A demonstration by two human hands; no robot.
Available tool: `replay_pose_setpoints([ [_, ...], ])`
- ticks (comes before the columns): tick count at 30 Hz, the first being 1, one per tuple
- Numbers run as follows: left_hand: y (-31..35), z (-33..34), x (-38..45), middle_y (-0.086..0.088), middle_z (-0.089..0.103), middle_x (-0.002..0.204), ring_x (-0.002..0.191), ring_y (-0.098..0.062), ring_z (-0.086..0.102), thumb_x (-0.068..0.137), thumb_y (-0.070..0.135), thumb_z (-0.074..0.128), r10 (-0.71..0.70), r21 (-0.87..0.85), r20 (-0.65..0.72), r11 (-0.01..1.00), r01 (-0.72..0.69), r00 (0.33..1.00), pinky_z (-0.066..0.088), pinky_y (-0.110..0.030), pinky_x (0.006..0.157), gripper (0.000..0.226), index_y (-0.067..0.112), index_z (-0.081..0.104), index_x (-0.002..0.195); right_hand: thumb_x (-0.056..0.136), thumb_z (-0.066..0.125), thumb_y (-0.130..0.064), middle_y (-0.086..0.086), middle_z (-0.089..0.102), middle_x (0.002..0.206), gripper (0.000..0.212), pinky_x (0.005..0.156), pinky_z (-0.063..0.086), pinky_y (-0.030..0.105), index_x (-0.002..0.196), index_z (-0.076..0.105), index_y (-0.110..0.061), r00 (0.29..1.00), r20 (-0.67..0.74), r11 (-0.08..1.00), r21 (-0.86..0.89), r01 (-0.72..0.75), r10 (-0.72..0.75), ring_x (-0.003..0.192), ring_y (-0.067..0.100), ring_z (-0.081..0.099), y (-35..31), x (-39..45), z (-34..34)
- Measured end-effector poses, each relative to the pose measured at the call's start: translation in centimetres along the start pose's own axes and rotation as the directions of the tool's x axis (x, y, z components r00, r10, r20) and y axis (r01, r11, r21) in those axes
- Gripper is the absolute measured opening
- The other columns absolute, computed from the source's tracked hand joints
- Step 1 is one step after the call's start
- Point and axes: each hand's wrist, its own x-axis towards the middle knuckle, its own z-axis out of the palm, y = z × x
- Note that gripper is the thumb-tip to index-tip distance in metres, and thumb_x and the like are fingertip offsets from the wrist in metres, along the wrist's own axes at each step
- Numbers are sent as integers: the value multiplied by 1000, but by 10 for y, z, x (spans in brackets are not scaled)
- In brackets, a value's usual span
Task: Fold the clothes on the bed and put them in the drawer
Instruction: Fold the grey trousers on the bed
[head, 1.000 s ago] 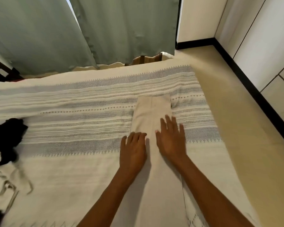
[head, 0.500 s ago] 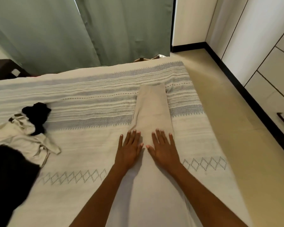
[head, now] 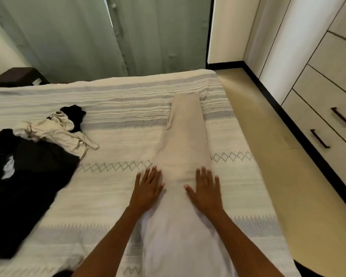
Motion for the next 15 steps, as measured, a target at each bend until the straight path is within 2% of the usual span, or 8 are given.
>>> replay_pose_setpoints([
  [2,2,6,-32,-2,11,165,152,-26,14,98,65,8,-56,-39,22,998,57,998,3,-48,120,74,24,18,158,99,20,-68,10,34,158,80,115,19,51,150,43,-11,989,56,990,-17,138,-136,142,35,41,-3,-39,15],
  [4,-5,15,-63,0,-6,165,153,-23,-3,94,69,1,-140,-77,45,987,143,989,-3,-50,121,77,28,-2,159,99,19,-69,8,32,159,79,116,18,50,152,42,-15,986,47,986,-36,162,-160,144,33,39,4,-77,27],
  [5,-13,18,-63,0,-10,165,153,-23,-6,92,71,-2,-183,-84,56,979,187,981,-4,-50,121,79,27,-6,158,99,19,-69,8,32,160,78,117,17,49,153,40,-16,989,56,989,-44,142,-139,145,32,37,10,-78,30],
  [7,-19,17,-77,-4,-5,166,153,-28,0,92,71,-2,-249,-64,38,966,251,968,1,-54,121,83,21,-1,159,100,16,-68,9,32,160,79,117,14,48,154,38,-15,997,51,997,-63,55,-52,146,31,35,17,-94,27],
  [9,-15,11,-86,-12,12,165,151,-34,16,98,61,8,-280,-34,-36,960,279,959,13,-61,118,77,13,13,158,100,10,-68,11,30,160,83,119,12,49,154,36,-10,998,48,998,-54,-31,34,147,31,34,20,-104,22],
  [11,-1,6,-100,-12,22,163,148,-35,25,101,54,14,-214,-40,-73,977,211,974,19,-60,117,69,14,21,157,99,9,-68,14,30,161,85,120,15,51,154,35,-9,995,90,998,-30,-51,53,148,32,30,17,-122,18],
  [12,7,9,-111,-10,23,163,149,-34,25,100,55,12,-144,-35,-85,989,142,986,18,-57,118,69,18,21,158,99,11,-68,14,32,160,83,120,16,52,154,36,-10,997,78,999,-38,-9,11,148,33,31,16,-134,22],
  [15,23,27,-138,2,7,166,153,-24,8,95,67,3,34,10,-42,999,-34,999,4,-44,121,71,35,9,158,99,18,-70,6,30,162,78,119,14,50,155,37,-19,985,99,987,-60,149,-142,150,32,28,15,-162,30],
])
